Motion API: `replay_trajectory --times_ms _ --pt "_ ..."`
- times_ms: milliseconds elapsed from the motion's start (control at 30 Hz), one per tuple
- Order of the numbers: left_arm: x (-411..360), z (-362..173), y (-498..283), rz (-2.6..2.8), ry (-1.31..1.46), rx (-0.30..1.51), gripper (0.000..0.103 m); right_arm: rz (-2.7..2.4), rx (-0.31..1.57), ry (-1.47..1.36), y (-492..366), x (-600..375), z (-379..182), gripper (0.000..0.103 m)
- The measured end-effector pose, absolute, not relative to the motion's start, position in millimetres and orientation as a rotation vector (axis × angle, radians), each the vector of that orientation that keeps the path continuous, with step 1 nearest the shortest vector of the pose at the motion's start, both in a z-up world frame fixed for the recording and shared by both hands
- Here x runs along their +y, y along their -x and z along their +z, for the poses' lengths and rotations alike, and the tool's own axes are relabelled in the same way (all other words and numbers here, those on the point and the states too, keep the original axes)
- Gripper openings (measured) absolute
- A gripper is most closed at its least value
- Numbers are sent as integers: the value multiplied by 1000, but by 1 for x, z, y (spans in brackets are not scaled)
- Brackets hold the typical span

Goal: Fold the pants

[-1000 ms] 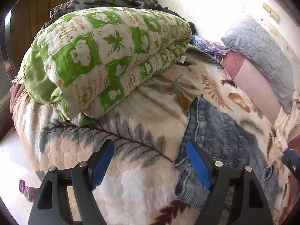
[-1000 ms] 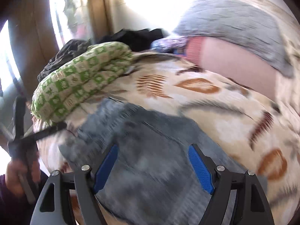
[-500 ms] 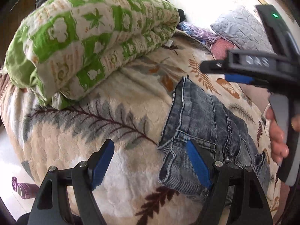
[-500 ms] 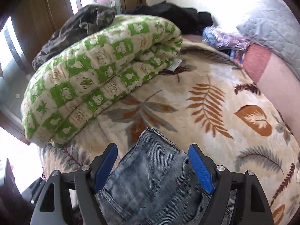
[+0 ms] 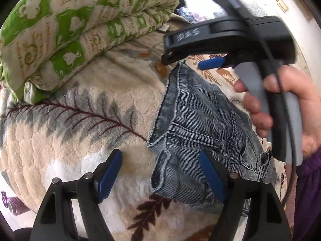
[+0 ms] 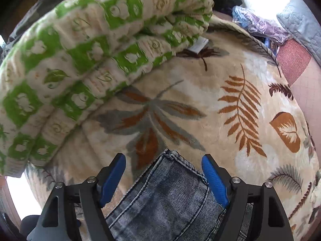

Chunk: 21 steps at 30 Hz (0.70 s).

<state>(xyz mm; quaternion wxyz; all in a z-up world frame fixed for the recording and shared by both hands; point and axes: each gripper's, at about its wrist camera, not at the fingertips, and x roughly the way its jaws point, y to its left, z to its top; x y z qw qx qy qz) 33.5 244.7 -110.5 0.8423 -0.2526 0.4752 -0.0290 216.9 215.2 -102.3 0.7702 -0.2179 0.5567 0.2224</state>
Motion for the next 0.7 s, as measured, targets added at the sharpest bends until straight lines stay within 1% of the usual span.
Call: replay_trajectory --times_ms 67,100,133,167,200,267,300,333,367,433,500,700 --pt "235 -112 -41 -106 534 1008 78 464 1230 469 -220 212 -113 81" --pt "232 -113 -43 -127 535 1010 71 460 1231 469 -220 211 -117 80" --pt "228 -114 -45 -151 534 1014 55 452 1227 467 -220 208 -121 79" --pt "223 -115 -47 -182 533 1025 50 440 1230 466 -221 205 -126 69" --pt "221 -116 -48 -193 531 1028 48 437 1244 457 -222 201 -130 55" --pt "219 -116 -50 -205 537 1018 43 444 1231 432 -220 195 -131 46" --pt "219 -117 -51 -213 546 1015 37 444 1222 438 -218 193 -129 36" --pt "220 -116 -52 -211 549 1009 31 436 1215 438 -217 190 -126 33" --pt "220 -116 -52 -211 546 1003 29 432 1203 414 -216 186 -121 27" --pt "219 -114 -53 -217 541 990 24 432 1170 357 -215 176 -108 24" --pt "216 -109 -55 -224 518 964 23 435 1132 304 -212 164 -91 20" --pt "194 -82 -56 -264 428 826 21 426 1000 190 -196 117 -36 20"
